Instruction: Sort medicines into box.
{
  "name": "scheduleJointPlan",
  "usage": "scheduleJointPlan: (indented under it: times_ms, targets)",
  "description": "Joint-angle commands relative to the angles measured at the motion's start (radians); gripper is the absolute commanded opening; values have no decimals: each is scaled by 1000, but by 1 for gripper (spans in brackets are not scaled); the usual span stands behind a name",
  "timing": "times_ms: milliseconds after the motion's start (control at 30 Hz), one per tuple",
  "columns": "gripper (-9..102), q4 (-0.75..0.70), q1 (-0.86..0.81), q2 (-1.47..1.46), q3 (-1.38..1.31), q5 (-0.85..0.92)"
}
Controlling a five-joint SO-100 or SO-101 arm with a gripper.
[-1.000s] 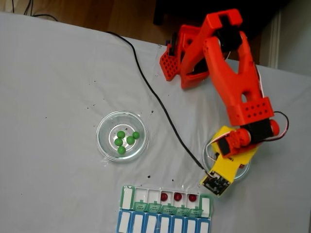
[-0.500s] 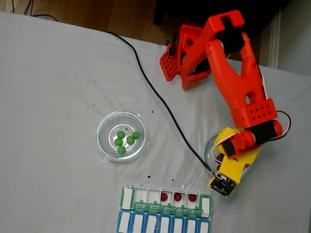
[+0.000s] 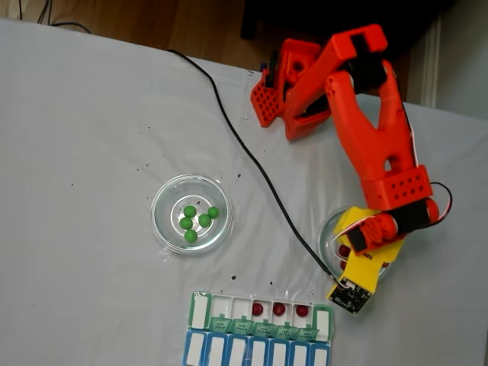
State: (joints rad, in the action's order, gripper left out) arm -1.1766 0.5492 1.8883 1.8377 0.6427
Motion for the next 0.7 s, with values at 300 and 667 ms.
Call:
scheduleJointPlan:
  times_ms: [300,667]
  targets:
    - [20,29,-5,-81,-114,29]
    - [22,34,-6,-97,-115,37]
